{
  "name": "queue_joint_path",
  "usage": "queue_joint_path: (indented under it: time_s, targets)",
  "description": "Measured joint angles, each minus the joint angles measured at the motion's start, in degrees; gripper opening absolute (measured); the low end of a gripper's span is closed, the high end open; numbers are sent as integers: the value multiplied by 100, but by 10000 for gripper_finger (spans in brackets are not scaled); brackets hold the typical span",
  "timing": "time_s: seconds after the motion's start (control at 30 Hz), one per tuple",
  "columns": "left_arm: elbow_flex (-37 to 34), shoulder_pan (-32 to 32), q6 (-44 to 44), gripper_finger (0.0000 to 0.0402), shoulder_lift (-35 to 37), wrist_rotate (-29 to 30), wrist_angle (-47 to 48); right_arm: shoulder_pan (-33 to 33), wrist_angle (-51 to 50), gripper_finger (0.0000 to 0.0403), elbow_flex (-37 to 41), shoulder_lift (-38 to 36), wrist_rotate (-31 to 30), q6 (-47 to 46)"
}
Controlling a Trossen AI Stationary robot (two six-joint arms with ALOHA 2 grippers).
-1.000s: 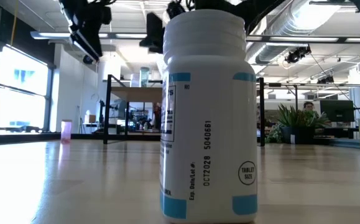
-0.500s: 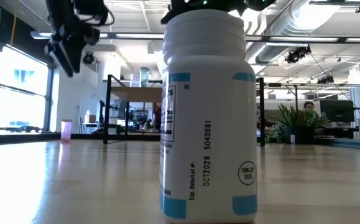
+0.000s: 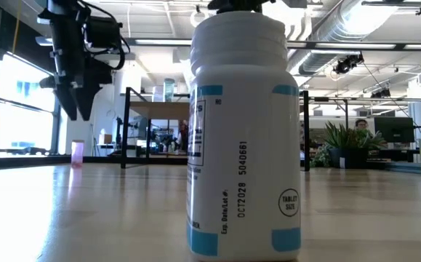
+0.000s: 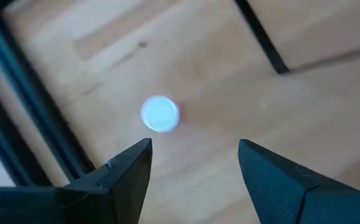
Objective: Pick and place medicine bottles onto shelf by color
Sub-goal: Put the top pink medicine bottle on the shelf
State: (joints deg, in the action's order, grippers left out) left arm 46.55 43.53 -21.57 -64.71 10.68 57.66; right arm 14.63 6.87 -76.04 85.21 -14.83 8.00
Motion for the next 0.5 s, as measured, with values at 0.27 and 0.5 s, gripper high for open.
queue_joint_path:
  time_s: [0.27,0.5]
  targets:
    - [-372,0,-764,230,-17,416,-245,0,-444,191,1,0,2,-43]
    - [-669,0,-1604,230,-94,589,-633,-4,-507,191,0,0,35,-44]
